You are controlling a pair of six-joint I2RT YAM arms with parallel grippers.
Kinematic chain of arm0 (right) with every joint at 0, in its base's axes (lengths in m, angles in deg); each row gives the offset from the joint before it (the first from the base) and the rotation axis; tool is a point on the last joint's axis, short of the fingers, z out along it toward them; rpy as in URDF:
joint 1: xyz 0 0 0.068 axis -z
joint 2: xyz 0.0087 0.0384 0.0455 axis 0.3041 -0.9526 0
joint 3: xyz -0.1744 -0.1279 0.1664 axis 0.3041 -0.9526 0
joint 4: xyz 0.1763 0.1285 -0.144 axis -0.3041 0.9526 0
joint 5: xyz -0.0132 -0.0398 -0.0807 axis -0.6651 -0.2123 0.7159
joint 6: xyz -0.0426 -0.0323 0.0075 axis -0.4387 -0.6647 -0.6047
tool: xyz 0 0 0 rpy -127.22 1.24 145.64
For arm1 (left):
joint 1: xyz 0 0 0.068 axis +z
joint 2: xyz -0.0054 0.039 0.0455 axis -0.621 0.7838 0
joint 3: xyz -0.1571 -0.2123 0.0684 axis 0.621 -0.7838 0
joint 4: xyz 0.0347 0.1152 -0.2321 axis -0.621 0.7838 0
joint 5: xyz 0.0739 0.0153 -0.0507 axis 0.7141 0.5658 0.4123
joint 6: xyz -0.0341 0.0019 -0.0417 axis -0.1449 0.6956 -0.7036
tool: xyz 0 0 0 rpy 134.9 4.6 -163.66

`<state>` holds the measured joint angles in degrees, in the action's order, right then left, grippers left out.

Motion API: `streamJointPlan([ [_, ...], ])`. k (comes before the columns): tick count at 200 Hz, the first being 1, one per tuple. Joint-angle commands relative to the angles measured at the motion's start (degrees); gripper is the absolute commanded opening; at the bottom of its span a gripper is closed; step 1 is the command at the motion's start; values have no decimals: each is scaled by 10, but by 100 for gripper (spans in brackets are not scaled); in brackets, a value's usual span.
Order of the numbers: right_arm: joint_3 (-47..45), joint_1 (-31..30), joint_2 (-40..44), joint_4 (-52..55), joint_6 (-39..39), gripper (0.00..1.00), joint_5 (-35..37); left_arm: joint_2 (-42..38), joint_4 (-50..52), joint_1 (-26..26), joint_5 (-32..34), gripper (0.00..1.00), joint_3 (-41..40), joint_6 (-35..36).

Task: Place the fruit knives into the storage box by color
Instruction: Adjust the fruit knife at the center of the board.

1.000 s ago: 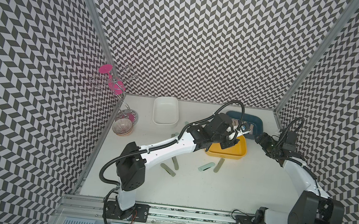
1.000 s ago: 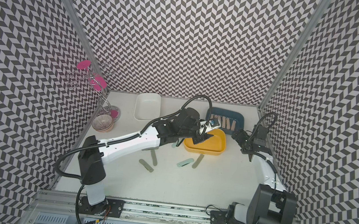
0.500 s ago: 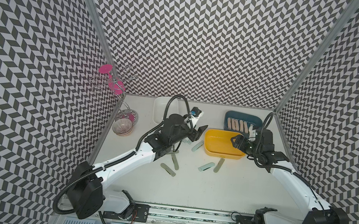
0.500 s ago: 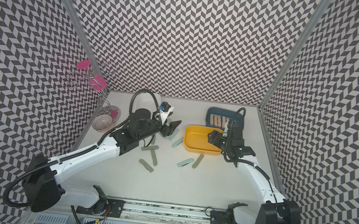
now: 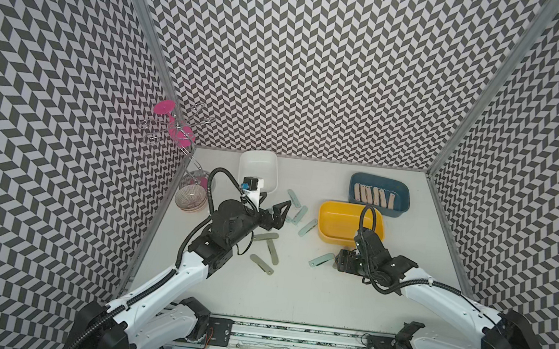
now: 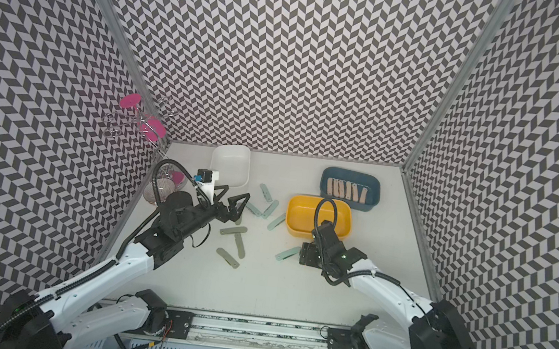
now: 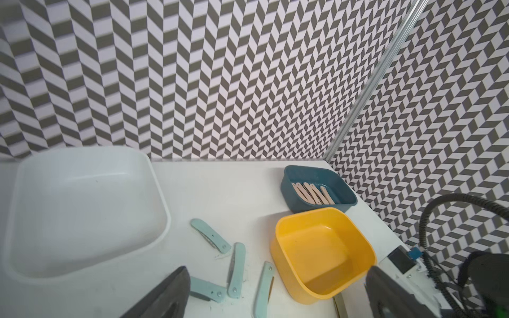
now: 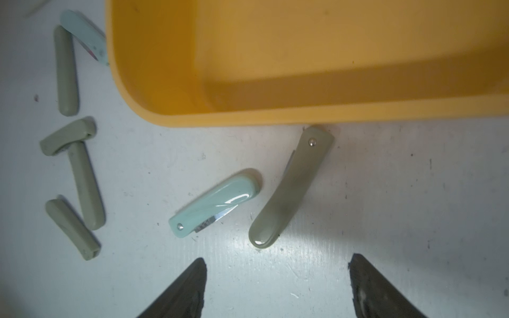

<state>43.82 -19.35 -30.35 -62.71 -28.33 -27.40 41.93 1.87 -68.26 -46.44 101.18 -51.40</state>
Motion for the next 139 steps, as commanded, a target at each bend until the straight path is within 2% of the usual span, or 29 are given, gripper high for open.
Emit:
streamJointPlan([
  [1,-3,-25,-24,-22,36,79,44,2,-3,0,-48,100,-10,-74],
  [34,6,-38,-49,-32,41,79,54,26,-5,0,-94,100,-13,-97],
  [93,44,-40,-112,-34,23,79,76,39,-8,-2,-112,100,-11,-106],
  [139,57,-45,-147,-20,4,74,105,41,-11,-2,-115,100,-15,-109],
])
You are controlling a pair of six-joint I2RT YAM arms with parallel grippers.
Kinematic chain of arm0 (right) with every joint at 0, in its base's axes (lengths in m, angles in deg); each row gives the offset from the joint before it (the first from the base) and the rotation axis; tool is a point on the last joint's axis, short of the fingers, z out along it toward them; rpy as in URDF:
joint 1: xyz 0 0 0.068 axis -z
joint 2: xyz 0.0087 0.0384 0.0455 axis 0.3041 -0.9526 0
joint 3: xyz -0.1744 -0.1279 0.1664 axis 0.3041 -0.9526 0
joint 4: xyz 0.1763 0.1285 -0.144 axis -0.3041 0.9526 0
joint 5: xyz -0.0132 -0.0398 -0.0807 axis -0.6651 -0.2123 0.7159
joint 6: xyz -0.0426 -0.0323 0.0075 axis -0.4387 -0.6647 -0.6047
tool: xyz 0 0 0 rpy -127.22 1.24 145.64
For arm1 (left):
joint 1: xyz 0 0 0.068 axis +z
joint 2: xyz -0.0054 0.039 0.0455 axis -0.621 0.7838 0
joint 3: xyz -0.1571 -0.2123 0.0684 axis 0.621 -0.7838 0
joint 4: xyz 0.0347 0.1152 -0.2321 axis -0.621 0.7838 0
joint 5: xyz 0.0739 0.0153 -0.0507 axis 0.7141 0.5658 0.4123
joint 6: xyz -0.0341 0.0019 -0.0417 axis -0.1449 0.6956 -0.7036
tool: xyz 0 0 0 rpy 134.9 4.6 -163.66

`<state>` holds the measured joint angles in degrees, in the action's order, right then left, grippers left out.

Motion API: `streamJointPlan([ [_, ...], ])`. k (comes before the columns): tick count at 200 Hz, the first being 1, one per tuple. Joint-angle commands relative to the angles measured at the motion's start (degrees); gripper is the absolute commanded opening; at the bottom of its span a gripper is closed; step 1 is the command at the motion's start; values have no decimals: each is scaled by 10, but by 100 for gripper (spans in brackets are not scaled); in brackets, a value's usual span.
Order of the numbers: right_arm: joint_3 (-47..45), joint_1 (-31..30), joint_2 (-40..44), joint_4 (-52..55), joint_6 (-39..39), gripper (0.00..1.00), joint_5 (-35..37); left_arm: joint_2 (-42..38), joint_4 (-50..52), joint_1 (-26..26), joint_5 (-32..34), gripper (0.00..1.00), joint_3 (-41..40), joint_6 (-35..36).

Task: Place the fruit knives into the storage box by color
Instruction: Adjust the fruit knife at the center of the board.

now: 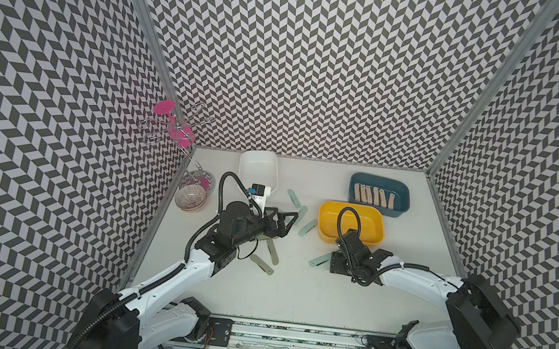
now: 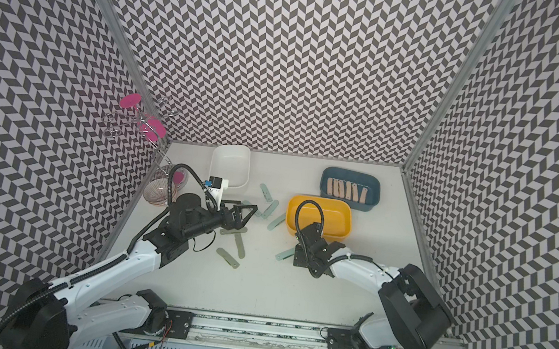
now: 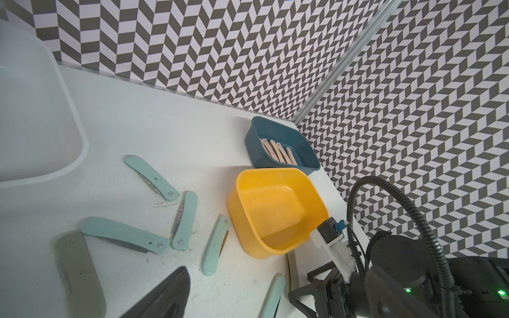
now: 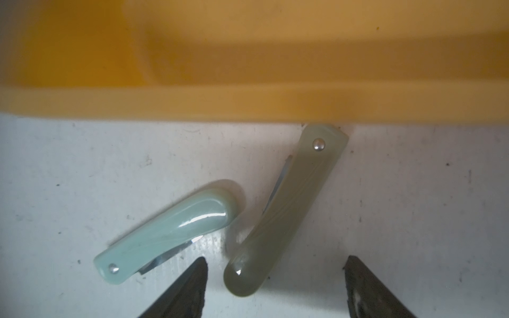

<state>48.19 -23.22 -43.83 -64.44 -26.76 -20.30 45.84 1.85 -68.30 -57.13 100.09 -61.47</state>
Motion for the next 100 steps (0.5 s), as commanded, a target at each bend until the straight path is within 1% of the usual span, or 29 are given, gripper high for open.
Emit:
streamJointPlan([
  [1,13,-6,-13,-2,-12,74,35,2,-11,-2,-8,100,-4,-8],
  [27,2,-7,-13,12,-18,65,54,7,-18,-2,-14,100,-2,-11],
  [63,-22,-6,8,28,-9,53,79,18,-27,-1,-24,100,-3,-18],
  [100,-33,-6,22,5,-17,52,61,29,-32,-4,-30,100,-2,-21],
])
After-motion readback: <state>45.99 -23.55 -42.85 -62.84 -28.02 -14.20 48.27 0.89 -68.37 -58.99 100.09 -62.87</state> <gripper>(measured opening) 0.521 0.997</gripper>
